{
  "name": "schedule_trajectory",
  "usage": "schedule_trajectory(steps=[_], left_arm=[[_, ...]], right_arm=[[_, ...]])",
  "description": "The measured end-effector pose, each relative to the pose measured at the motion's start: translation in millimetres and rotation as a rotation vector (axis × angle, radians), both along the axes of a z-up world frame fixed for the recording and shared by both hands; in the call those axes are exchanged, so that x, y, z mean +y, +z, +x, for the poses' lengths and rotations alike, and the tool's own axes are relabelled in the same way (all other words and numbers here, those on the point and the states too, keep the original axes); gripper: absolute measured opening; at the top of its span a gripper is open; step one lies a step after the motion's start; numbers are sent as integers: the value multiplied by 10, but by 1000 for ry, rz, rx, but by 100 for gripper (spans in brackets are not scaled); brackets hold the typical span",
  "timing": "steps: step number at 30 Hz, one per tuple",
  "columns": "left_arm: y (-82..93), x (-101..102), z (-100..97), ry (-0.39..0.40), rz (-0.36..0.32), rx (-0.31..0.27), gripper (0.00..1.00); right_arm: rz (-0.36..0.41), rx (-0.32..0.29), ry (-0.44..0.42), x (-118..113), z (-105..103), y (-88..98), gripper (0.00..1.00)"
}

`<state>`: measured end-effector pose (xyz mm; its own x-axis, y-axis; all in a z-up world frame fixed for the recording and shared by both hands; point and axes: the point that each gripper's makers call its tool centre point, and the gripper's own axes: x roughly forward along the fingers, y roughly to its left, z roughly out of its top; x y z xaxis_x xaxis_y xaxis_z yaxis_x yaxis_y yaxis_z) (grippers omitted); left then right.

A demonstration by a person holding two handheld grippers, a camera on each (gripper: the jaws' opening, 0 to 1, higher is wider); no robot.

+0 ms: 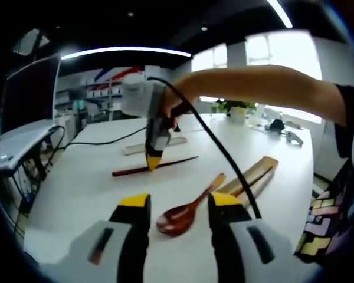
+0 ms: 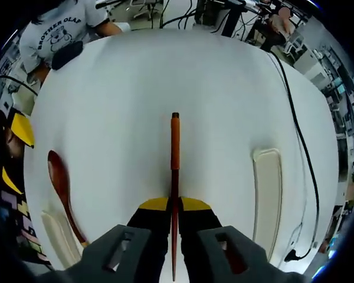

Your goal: Arrange the utensils inside the cutlery case until each visible utensil rests in its matching compartment.

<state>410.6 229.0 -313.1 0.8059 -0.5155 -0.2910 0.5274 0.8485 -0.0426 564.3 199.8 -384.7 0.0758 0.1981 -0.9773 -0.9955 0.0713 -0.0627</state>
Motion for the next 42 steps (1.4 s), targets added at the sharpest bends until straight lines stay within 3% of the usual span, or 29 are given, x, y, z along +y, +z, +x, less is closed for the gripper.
schedule_trajectory(steps=[3, 7, 13, 17, 31, 35, 42], left_arm=[[-3, 1, 26, 2, -4, 3, 40], [-6, -27, 34, -8, -8, 9, 40], [21, -37, 50, 2, -19, -1, 40], [63, 14, 75, 24, -48, -14, 40], [153, 33, 88, 43, -92, -50, 41], [180, 14, 76, 36, -88, -64, 41], [194, 22, 98, 37, -122, -68, 41]], right_arm=[[10, 23, -2, -17, -24, 10, 2], [-12, -1, -1, -84, 26, 43, 2], [-3, -20, -8, -144, 43, 245, 2], [-22, -31, -9, -131, 277, 485, 2], [-40, -97, -6, -577, -35, 867, 2], [-19, -89, -29, -710, -89, 971, 2], [-30, -100, -58, -969, -215, 986, 2]])
